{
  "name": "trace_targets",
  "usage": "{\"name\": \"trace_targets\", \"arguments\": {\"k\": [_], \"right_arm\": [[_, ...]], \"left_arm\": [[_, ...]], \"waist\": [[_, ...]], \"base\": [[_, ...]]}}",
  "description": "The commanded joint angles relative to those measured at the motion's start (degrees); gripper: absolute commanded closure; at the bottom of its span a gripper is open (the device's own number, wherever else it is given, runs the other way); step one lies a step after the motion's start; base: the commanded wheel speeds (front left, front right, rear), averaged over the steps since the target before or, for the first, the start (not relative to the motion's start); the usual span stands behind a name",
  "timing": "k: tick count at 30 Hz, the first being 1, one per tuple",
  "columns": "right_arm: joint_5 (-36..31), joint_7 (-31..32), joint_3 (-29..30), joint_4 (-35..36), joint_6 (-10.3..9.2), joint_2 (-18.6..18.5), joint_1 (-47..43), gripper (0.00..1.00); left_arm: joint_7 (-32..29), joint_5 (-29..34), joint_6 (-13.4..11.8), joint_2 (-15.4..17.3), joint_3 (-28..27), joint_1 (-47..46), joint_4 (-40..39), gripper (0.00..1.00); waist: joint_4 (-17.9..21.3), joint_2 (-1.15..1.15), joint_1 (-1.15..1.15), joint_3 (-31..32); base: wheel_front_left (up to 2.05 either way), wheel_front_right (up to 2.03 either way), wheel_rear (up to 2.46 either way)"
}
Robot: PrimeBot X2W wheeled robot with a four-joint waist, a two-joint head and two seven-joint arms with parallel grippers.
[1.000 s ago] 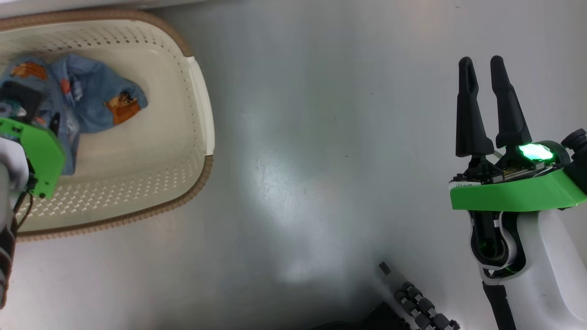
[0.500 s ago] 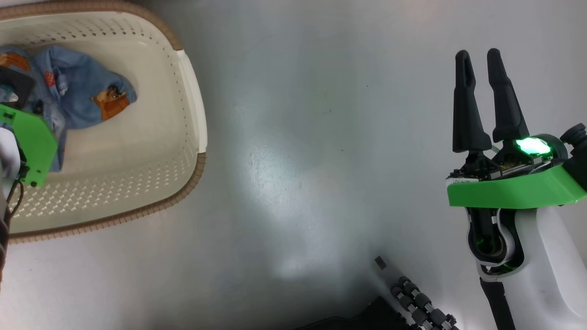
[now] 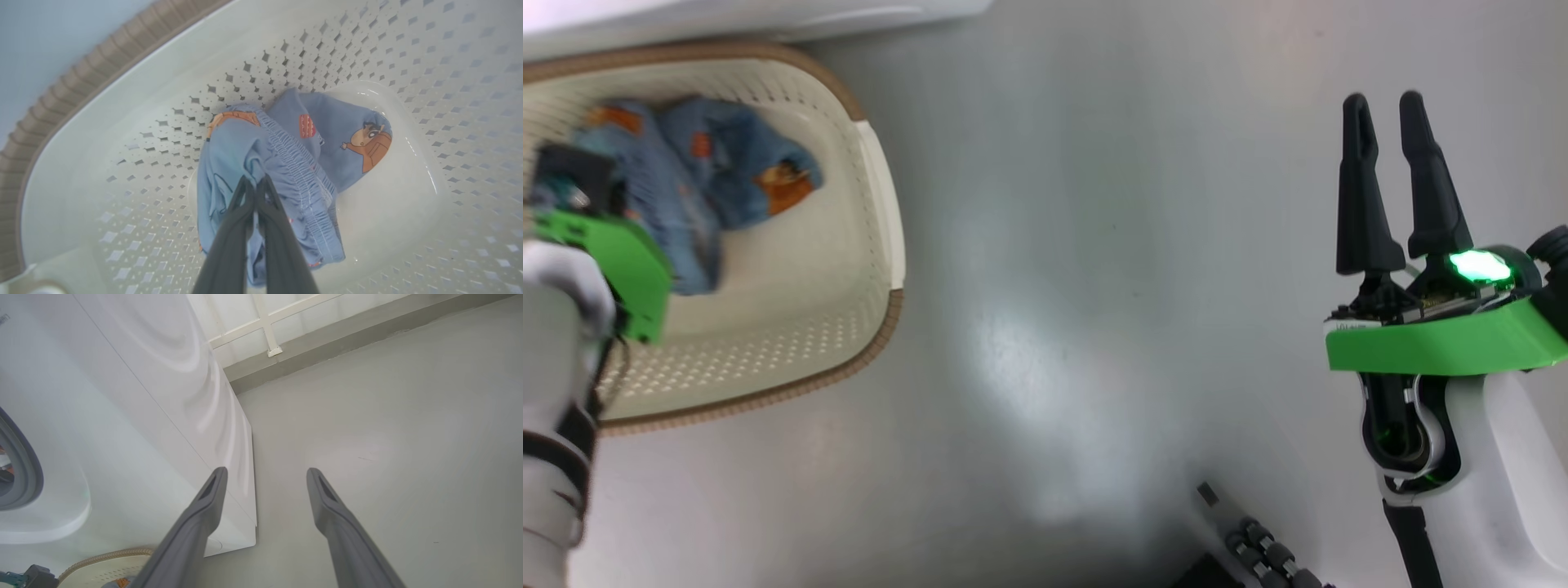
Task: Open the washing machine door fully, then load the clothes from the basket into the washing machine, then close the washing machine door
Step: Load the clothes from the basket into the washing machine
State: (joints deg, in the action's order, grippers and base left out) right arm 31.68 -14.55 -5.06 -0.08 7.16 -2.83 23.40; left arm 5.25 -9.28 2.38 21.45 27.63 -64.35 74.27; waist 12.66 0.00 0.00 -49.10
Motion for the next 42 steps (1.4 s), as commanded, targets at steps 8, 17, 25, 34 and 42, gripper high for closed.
{"name": "trace_targets", "arguments": {"k": [8,17,25,34,42], "right_arm": [[-2.6,-0.4,0.0,-0.4,0.33,-0.1,-4.4,0.00],[-4.7,-0.4,-0.4,-2.4,0.33,-1.5,-8.1,0.00],[-4.1,-0.4,0.7,-3.6,0.33,-4.3,-13.3,0.00],[-3.5,-0.4,1.0,-4.2,0.33,-4.9,-17.7,0.00],[-3.2,-0.4,2.0,-4.4,0.33,-5.2,-20.9,0.00]], "left_arm": [[7.2,-5.2,0.7,-1.6,-4.0,7.0,-0.4,1.00],[9.7,-7.9,2.1,-4.6,-5.4,14.0,-2.5,1.00],[9.7,-9.4,1.5,-5.3,-9.5,24.4,-14.8,1.00],[9.7,-8.1,1.8,-5.3,-14.4,34.0,-26.1,1.00],[9.7,-7.2,2.2,-5.9,-20.0,40.5,-35.7,1.00]], "waist": [[-4.8,0.00,0.00,10.0],[-8.2,0.00,0.00,19.6],[-10.6,0.00,0.00,28.7],[-11.8,0.00,0.00,35.0],[-12.5,0.00,0.00,39.0]], "base": [[0.00,0.00,0.00],[0.00,0.00,0.00],[0.00,0.00,0.00],[0.00,0.00,0.00],[0.00,0.00,0.00]]}}
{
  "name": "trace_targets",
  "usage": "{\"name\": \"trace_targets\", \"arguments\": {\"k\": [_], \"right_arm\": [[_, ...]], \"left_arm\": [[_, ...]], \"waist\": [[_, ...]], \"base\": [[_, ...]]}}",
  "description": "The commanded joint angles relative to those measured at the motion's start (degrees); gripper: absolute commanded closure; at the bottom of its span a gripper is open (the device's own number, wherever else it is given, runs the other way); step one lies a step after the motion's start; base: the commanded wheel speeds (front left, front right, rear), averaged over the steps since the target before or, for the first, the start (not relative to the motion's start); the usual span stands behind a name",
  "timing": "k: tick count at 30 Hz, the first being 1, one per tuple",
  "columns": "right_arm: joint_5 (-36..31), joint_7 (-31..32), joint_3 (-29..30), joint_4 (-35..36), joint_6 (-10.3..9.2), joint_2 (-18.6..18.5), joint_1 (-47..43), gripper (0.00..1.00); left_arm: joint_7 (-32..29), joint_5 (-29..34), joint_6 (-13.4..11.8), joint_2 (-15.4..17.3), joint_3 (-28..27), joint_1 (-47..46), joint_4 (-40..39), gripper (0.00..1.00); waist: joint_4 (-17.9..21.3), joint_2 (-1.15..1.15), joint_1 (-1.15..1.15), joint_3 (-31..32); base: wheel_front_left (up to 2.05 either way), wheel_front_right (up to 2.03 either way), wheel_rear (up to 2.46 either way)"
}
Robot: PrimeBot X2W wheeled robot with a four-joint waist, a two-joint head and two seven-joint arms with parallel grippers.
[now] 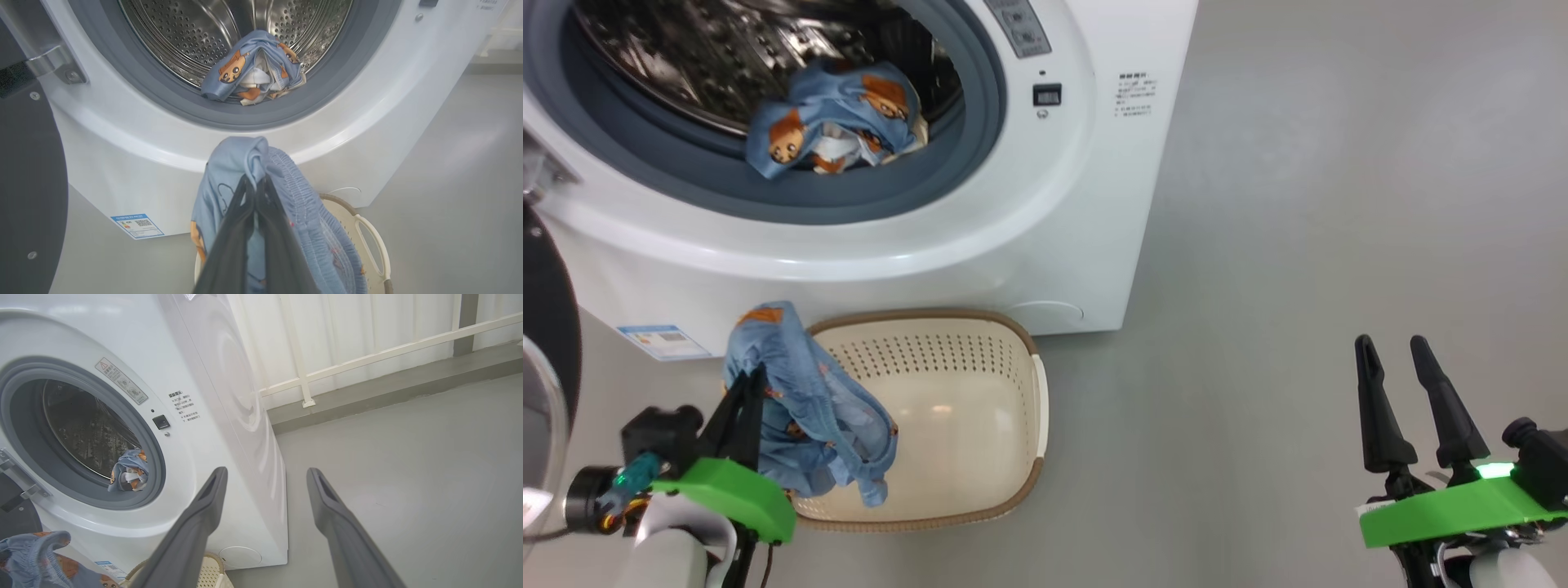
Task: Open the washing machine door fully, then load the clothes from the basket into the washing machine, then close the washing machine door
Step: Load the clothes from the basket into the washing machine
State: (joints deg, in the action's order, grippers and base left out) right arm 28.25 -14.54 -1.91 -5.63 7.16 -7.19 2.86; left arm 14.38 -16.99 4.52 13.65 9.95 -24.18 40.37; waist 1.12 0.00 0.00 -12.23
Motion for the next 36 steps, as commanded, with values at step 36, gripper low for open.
{"name": "trace_targets", "arguments": {"k": [36], "right_arm": [[0.0,-0.5,1.7,2.5,0.33,-2.0,-4.7,0.00]], "left_arm": [[0.6,3.9,2.9,-5.7,-16.7,18.8,-30.1,1.00]], "waist": [[-2.3,0.00,0.00,2.6]], "base": [[0.00,0.00,0.00]]}}
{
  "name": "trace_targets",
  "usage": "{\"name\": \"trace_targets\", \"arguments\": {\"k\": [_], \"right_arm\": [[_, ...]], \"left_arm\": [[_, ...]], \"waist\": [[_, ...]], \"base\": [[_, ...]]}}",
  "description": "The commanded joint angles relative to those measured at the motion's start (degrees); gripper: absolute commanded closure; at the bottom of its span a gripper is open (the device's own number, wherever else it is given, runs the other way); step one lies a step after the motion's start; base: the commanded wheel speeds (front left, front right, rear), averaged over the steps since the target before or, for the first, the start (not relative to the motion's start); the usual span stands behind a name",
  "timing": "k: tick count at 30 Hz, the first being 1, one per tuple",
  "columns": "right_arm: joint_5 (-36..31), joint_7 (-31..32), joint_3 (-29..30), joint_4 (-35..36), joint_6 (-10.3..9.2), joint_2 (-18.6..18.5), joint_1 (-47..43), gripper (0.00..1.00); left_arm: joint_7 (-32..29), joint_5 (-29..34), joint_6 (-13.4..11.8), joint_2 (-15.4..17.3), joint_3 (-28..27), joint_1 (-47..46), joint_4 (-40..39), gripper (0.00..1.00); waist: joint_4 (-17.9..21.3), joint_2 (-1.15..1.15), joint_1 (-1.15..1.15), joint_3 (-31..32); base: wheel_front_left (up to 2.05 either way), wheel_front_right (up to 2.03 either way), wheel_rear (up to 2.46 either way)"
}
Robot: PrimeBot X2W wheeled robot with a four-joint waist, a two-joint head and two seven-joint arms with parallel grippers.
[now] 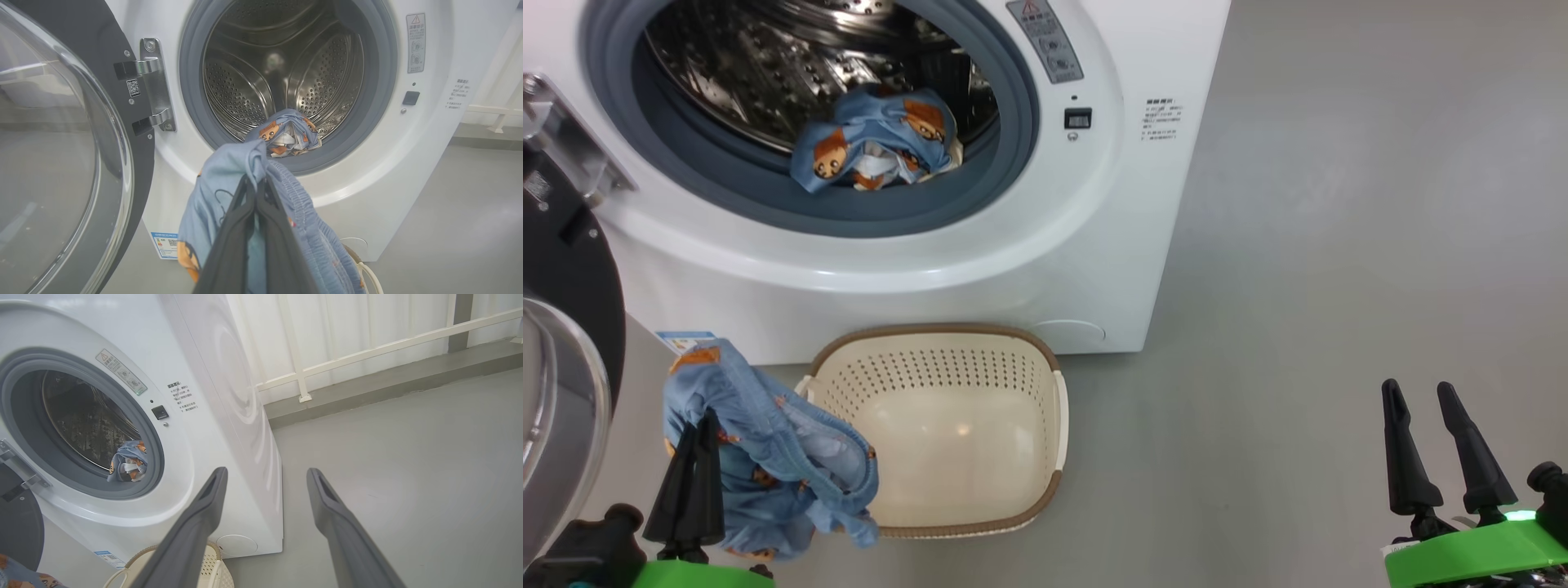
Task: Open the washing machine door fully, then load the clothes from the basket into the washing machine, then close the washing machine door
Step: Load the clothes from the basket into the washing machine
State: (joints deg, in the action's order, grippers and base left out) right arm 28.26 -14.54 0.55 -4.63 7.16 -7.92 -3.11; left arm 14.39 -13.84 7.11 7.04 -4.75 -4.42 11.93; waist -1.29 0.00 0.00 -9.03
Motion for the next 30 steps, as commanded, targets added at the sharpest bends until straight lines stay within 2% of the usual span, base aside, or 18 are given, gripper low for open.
{"name": "trace_targets", "arguments": {"k": [1,12,18,26,30], "right_arm": [[0.0,-0.5,-0.8,1.5,0.33,-1.2,1.4,0.00],[-0.7,-0.5,-1.6,1.6,0.33,-0.4,5.1,0.00],[-1.3,-0.5,-2.5,1.2,0.33,-0.1,8.6,0.00],[-2.2,-0.5,-4.2,-0.1,0.33,0.0,12.5,0.00],[-2.2,-0.5,-4.7,-0.1,0.33,0.2,13.8,0.00]], "left_arm": [[0.6,0.7,0.3,0.9,-2.0,-1.4,-1.6,1.00],[0.6,-1.4,0.4,0.3,-1.1,-12.6,-0.7,1.00],[0.6,-2.2,0.4,1.5,0.1,-22.8,1.0,1.00],[0.6,-3.6,0.4,3.5,1.8,-37.8,8.4,1.00],[0.6,-4.8,0.4,4.5,2.0,-42.5,11.5,1.00]], "waist": [[0.2,0.00,0.00,-1.1],[0.9,0.00,0.00,-9.0],[2.1,0.00,0.00,-13.8],[3.7,0.00,0.00,-17.3],[4.6,0.00,0.00,-18.3]], "base": [[0.00,0.00,0.00],[0.00,0.00,0.00],[0.00,0.00,0.00],[0.00,0.00,0.00],[0.00,0.00,0.00]]}}
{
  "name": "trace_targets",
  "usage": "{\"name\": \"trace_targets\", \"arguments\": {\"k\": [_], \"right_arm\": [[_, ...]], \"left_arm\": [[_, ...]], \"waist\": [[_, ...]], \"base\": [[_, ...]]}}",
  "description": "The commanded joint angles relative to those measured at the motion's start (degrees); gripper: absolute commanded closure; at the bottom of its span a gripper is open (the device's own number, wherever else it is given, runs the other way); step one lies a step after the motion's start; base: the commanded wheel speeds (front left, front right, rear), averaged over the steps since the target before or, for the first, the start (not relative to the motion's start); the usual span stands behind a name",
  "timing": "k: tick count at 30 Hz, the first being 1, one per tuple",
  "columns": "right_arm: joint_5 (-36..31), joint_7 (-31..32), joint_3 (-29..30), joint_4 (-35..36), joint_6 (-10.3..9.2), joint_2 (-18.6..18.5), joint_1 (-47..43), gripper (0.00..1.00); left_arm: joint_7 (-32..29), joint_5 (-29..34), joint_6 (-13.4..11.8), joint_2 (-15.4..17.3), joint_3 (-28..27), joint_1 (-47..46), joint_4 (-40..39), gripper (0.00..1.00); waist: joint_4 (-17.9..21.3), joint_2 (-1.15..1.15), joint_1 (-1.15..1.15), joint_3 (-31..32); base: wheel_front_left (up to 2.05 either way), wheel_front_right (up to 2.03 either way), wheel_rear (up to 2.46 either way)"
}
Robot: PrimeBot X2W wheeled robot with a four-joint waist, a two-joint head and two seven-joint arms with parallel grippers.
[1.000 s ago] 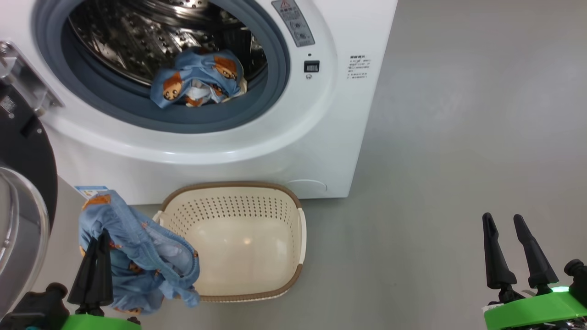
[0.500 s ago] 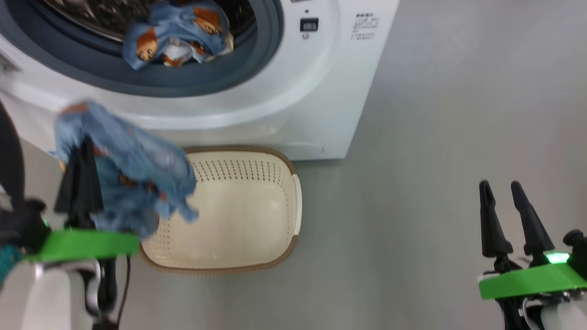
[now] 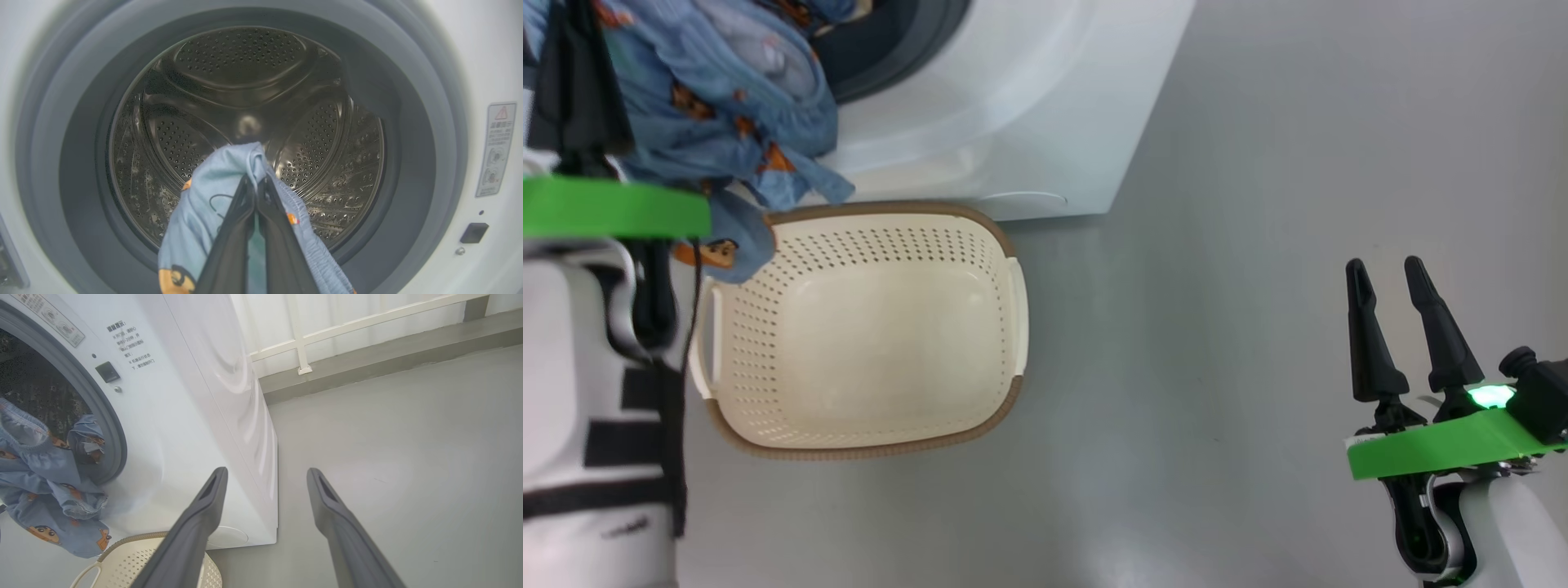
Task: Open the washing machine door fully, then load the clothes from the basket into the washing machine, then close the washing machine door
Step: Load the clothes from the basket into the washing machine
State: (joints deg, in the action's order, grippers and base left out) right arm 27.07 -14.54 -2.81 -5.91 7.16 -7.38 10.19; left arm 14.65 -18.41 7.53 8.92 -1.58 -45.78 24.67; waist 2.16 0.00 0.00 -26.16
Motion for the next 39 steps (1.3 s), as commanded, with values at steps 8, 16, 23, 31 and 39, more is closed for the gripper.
{"name": "trace_targets", "arguments": {"k": [8,16,23,31,39], "right_arm": [[-0.9,-0.5,-1.8,1.4,0.33,1.0,2.3,0.00],[-0.5,-0.5,-2.5,1.7,0.33,2.7,3.8,0.00],[-0.2,-0.5,-3.1,2.0,0.33,3.7,3.9,0.00],[0.0,-0.5,-4.0,2.5,0.33,4.3,4.5,0.00],[0.2,-0.5,-4.3,3.2,0.33,4.5,5.1,0.00]], "left_arm": [[0.3,-2.9,0.0,5.2,2.4,-13.4,12.5,1.00],[0.3,-5.2,0.0,8.6,3.9,-22.4,25.6,1.00],[0.3,-8.3,0.0,12.2,6.3,-27.5,34.7,1.00],[0.2,-8.7,0.0,15.3,11.0,-32.9,40.7,1.00],[0.3,-8.6,0.0,18.3,9.9,-37.3,28.7,1.00]], "waist": [[3.8,0.00,0.00,-4.3],[7.9,0.00,0.00,-6.9],[11.0,0.00,0.00,-8.5],[13.1,0.00,0.00,-10.6],[14.1,0.00,0.00,-12.4]], "base": [[0.00,0.00,0.00],[0.00,0.00,0.00],[0.00,0.00,0.00],[0.00,0.00,0.00],[0.00,0.00,0.00]]}}
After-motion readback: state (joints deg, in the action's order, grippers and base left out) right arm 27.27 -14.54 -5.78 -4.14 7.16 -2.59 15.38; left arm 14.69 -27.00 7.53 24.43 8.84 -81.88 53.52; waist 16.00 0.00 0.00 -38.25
